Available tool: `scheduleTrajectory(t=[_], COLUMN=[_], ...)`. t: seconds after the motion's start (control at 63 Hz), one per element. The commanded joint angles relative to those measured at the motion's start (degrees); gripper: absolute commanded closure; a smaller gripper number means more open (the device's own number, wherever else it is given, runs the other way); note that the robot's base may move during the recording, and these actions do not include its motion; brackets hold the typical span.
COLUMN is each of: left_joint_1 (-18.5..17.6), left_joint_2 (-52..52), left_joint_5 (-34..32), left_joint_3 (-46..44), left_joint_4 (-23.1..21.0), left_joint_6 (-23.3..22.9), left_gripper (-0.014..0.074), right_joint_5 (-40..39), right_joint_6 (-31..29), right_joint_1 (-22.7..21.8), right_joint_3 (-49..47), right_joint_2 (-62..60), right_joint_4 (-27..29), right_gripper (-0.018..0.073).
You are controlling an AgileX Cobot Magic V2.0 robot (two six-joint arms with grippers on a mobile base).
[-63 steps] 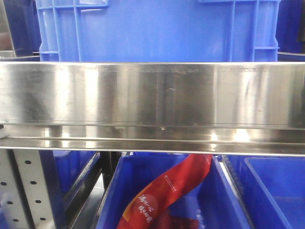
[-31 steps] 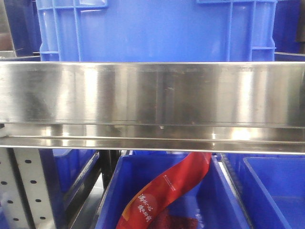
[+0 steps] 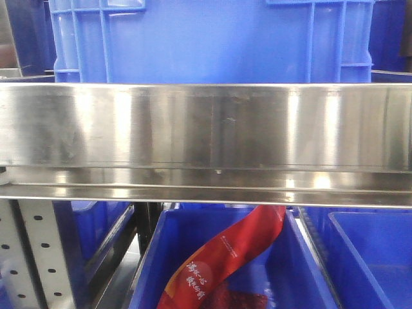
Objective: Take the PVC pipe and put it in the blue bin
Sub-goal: 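Open both grippers to drop the clamp halves into the blue bin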
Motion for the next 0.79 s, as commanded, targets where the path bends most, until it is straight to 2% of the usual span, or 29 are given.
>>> scheduleTrajectory(t=[0.0,0.127,0.413,0.778], left_joint_1=[1.4,2.88,2.9,2.9], left_joint_2=[-2.99,-5.06,-5.33,-5.33], left_joint_5=[-2.32,-3.18,-7.44,-7.98], left_joint_3=[1.26,1.26,1.26,1.26], left_joint_4=[0.18,0.18,0.18,0.18], left_joint_6=[-0.41,-0.41,-0.41,-0.41], left_gripper=[0.0707,0.0707,0.0707,0.0707], right_joint_5=[-1.55,-3.26,-3.66,-3.75], right_joint_6=[-0.38,-0.38,-0.38,-0.38], right_joint_1=[0.18,0.18,0.18,0.18], right_joint_3=[1.02,1.02,1.02,1.02], right_joint_2=[-2.56,-4.41,-5.01,-5.01], right_joint_4=[-0.56,-0.56,-0.56,-0.56], right_gripper=[0.0713,0.0713,0.0713,0.0713])
